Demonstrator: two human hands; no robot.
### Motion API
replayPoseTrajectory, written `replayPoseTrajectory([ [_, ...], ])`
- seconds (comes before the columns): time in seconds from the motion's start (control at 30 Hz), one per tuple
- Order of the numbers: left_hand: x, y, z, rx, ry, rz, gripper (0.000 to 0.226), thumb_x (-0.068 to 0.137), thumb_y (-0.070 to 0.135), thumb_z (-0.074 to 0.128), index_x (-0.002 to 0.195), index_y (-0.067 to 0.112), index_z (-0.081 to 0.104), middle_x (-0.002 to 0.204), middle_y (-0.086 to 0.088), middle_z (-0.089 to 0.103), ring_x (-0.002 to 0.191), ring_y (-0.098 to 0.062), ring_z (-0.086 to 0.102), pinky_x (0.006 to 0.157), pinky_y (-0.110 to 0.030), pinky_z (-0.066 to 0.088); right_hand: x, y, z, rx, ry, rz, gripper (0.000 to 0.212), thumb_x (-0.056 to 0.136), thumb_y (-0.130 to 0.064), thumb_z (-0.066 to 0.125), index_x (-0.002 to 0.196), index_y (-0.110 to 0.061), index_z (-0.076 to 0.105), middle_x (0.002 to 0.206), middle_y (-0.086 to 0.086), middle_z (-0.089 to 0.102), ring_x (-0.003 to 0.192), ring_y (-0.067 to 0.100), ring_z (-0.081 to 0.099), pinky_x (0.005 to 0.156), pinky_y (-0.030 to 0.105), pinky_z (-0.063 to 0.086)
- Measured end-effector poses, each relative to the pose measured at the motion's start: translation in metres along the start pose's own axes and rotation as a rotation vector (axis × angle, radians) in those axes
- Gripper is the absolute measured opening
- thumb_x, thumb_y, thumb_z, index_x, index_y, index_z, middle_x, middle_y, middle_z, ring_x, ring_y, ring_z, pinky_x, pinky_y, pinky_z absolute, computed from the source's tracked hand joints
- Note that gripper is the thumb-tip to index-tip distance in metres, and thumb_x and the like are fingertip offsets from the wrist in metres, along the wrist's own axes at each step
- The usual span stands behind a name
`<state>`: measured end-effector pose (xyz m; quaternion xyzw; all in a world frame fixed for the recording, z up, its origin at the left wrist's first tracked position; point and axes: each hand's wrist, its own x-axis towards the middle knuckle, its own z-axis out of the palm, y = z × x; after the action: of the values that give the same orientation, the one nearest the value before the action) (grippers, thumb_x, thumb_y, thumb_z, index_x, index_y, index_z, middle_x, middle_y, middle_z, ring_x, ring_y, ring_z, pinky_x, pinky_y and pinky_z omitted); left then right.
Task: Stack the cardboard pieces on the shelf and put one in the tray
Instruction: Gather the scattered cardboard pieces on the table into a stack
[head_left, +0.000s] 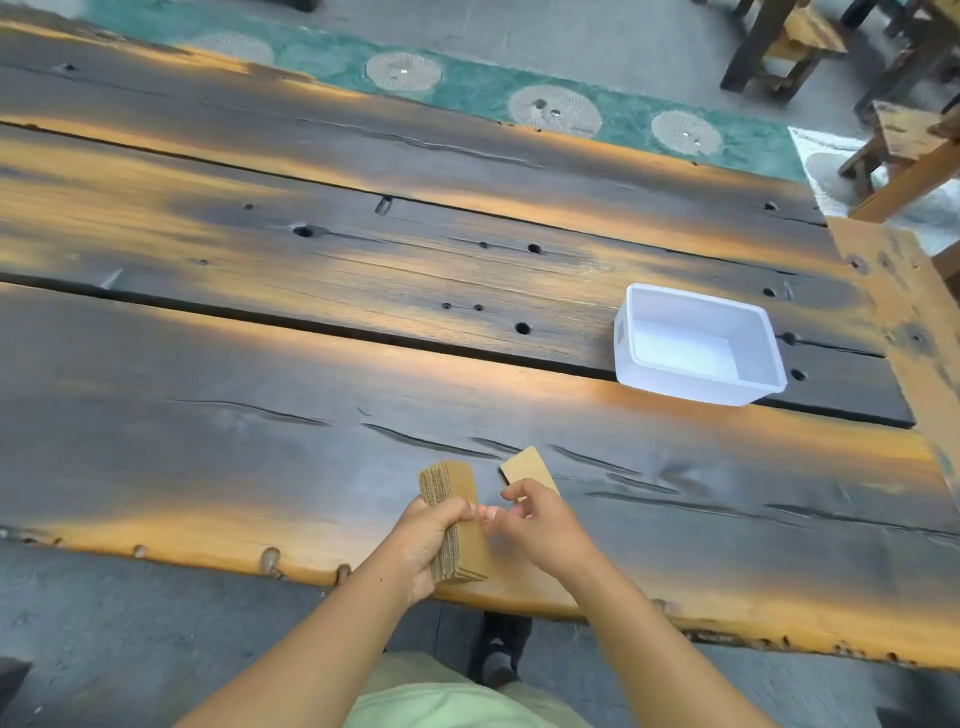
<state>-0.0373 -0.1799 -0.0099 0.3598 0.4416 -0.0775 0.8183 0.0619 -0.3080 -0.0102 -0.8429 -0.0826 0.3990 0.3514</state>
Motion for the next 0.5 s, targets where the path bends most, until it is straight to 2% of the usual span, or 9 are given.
replayPoseTrajectory([
  [0.1, 0.017, -0.013, 0.029, -0.074, 0.128, 0.011, 0.018, 0.080, -0.003, 0.064, 0.098, 0.001, 0.059, 0.086, -0.020, 0.068, 0.083, -0.034, 0.071, 0.084, -0.057, 0.055, 0.020, 0.028, -0.030, 0.033, 0.078, 0.066, 0.030, 0.088, -0.028, 0.064, 0.116, -0.017, 0.058, 0.092, -0.001, 0.062, 0.080, 0.015, 0.059, 0.077, 0.034, 0.049],
  [0.17, 0.027, -0.020, 0.039, -0.073, 0.206, 0.002, 0.017, 0.082, -0.003, 0.064, 0.097, 0.001, 0.059, 0.089, -0.021, 0.068, 0.091, -0.035, 0.069, 0.090, -0.065, 0.051, 0.032, 0.043, -0.043, 0.000, 0.115, 0.073, 0.030, 0.089, -0.026, 0.062, 0.116, -0.015, 0.058, 0.103, 0.004, 0.067, 0.092, 0.022, 0.064, 0.085, 0.038, 0.050],
  [0.23, 0.040, -0.025, 0.047, -0.064, 0.261, 0.008, 0.015, 0.080, -0.003, 0.066, 0.092, 0.004, 0.061, 0.085, -0.020, 0.068, 0.085, -0.033, 0.068, 0.085, -0.059, 0.053, 0.046, 0.054, -0.052, -0.044, 0.136, 0.053, 0.029, 0.090, -0.027, 0.061, 0.115, -0.013, 0.058, 0.110, 0.005, 0.068, 0.101, 0.023, 0.063, 0.089, 0.039, 0.049],
  [0.33, 0.051, -0.029, 0.054, -0.048, 0.297, 0.022, 0.019, 0.078, -0.002, 0.069, 0.088, 0.008, 0.057, 0.070, -0.014, 0.059, 0.068, -0.029, 0.059, 0.070, -0.046, 0.052, 0.062, 0.061, -0.056, -0.054, 0.097, 0.075, 0.033, 0.090, -0.032, 0.061, 0.118, -0.015, 0.056, 0.110, 0.001, 0.065, 0.104, 0.021, 0.060, 0.083, 0.033, 0.044],
  [0.43, 0.058, -0.033, 0.060, -0.079, 0.302, 0.012, 0.017, 0.079, 0.000, 0.068, 0.092, 0.005, 0.059, 0.077, -0.017, 0.058, 0.073, -0.030, 0.058, 0.069, -0.044, 0.050, 0.076, 0.065, -0.050, -0.024, 0.039, 0.102, 0.031, 0.089, -0.027, 0.063, 0.115, -0.015, 0.056, 0.100, -0.001, 0.064, 0.093, 0.018, 0.059, 0.074, 0.030, 0.042],
  [0.5, 0.062, -0.034, 0.064, -0.091, 0.303, 0.012, 0.020, 0.081, 0.000, 0.065, 0.100, 0.001, 0.062, 0.082, -0.020, 0.061, 0.073, -0.030, 0.061, 0.066, -0.040, 0.052, 0.084, 0.065, -0.045, -0.015, 0.039, 0.131, 0.025, 0.087, -0.024, 0.065, 0.109, -0.016, 0.056, 0.093, -0.002, 0.063, 0.088, 0.019, 0.058, 0.074, 0.032, 0.046],
])
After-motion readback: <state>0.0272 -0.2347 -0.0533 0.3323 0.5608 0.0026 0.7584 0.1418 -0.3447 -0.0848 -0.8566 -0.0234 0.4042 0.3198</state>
